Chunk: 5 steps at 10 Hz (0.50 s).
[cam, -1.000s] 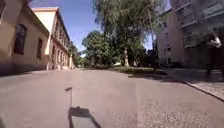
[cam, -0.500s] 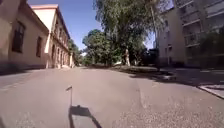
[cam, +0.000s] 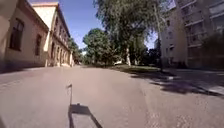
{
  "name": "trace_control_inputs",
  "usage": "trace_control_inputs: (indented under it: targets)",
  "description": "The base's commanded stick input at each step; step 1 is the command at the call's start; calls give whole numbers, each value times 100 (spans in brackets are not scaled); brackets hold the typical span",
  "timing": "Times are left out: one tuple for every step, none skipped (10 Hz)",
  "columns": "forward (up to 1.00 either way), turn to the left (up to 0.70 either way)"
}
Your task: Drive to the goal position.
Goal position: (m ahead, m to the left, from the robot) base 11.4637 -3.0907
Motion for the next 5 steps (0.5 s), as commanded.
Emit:
trace_control_inputs:
  targets:
    - [70,0]
    - [70,0]
    - [70,0]
    - [70,0]
    - [70,0]
